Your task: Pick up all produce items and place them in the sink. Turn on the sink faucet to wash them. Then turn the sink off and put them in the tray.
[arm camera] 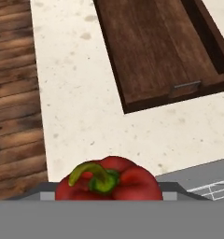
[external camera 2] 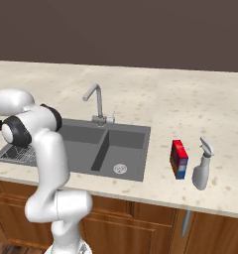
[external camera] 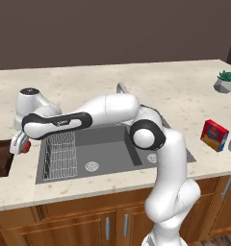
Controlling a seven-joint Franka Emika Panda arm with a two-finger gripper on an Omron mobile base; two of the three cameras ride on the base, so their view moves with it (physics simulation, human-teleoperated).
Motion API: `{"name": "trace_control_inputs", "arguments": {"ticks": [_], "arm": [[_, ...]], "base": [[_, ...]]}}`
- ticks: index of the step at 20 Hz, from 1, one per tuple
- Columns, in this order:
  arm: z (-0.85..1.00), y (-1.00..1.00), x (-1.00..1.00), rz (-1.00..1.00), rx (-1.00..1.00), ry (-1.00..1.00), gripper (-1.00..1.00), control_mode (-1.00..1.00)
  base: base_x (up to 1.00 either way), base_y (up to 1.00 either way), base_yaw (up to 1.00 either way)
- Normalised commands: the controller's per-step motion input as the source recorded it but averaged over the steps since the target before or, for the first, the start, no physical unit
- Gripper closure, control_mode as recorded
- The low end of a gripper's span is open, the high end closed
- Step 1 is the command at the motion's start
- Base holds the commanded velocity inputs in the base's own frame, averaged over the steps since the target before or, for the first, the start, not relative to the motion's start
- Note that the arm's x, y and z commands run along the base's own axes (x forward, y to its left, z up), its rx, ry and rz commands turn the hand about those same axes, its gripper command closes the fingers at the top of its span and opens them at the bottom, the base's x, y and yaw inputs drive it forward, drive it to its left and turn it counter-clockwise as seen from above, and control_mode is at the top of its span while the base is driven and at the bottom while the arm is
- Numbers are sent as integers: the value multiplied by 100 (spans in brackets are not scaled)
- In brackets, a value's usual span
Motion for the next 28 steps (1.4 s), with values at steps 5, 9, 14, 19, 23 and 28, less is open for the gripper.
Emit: {"name": "trace_control_inputs", "arguments": {"ticks": [5, 9, 14, 19, 23, 28], "arm": [[0, 39, 17, 5, 0, -1, 100, -100], [0, 30, 21, 1, 0, -1, 100, -100], [0, 25, 16, 0, 0, 0, 100, -100], [-5, 20, 0, 0, 0, 0, 100, -100], [-13, 6, 0, 0, 0, 0, 100, -100], [-5, 0, 2, 0, 0, -8, 100, -100]], "base": [[0, 0, 0], [0, 0, 0], [0, 0, 0], [0, 0, 0], [0, 0, 0], [0, 0, 0]]}}
